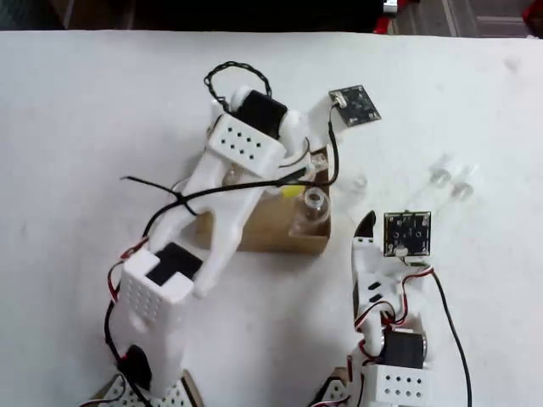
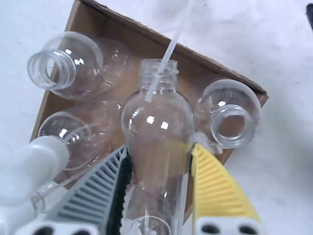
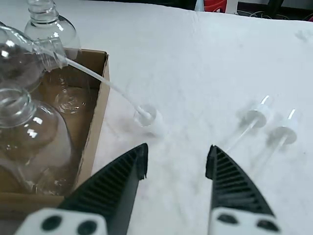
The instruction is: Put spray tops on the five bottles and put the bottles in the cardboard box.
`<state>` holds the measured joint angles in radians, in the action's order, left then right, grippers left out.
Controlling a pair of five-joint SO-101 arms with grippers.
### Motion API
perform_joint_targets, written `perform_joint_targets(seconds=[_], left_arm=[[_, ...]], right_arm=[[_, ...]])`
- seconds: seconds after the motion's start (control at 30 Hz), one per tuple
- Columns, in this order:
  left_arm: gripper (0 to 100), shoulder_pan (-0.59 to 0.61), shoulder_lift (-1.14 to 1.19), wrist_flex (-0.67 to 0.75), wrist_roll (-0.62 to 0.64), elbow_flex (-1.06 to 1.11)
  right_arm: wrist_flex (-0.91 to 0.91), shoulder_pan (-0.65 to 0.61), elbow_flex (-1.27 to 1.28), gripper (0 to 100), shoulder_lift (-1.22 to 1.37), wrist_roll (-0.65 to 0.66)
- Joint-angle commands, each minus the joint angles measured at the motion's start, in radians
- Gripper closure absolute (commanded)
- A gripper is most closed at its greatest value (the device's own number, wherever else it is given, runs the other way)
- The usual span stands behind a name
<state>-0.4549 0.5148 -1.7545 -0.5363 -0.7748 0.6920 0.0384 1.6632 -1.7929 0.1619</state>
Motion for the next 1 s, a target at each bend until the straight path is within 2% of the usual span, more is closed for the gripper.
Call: perform_joint_targets(seconds=[0.0, 0.2, 0.43, 0.53, 0.73, 0.9, 0.97], left_arm=[[98, -0.016, -0.076, -0.011, 0.014, -0.044], [98, -0.082, -0.076, -0.011, 0.061, -0.126], [98, -0.177, -0.077, -0.011, 0.08, -0.356], [98, -0.156, -0.077, -0.011, 0.144, -0.454], [98, -0.088, -0.079, -0.032, 0.164, -0.608], [98, -0.041, -0.163, -0.035, 0.359, -0.763], [98, -0.045, -0.223, -0.035, 0.396, -0.775]], right_arm=[[0.002, -0.008, 0.002, 82.2, -0.007, 0.015], [-0.002, -0.008, 0.002, 82.2, -0.007, 0.015], [-0.002, -0.004, 0.002, 82.2, -0.008, 0.015], [-0.001, -0.004, 0.002, 82.2, -0.008, 0.015], [0.001, -0.002, 0.002, 82.2, -0.008, 0.015], [0.001, -0.002, 0.002, 82.2, -0.008, 0.015], [0.001, -0.002, 0.002, 82.2, -0.008, 0.015]])
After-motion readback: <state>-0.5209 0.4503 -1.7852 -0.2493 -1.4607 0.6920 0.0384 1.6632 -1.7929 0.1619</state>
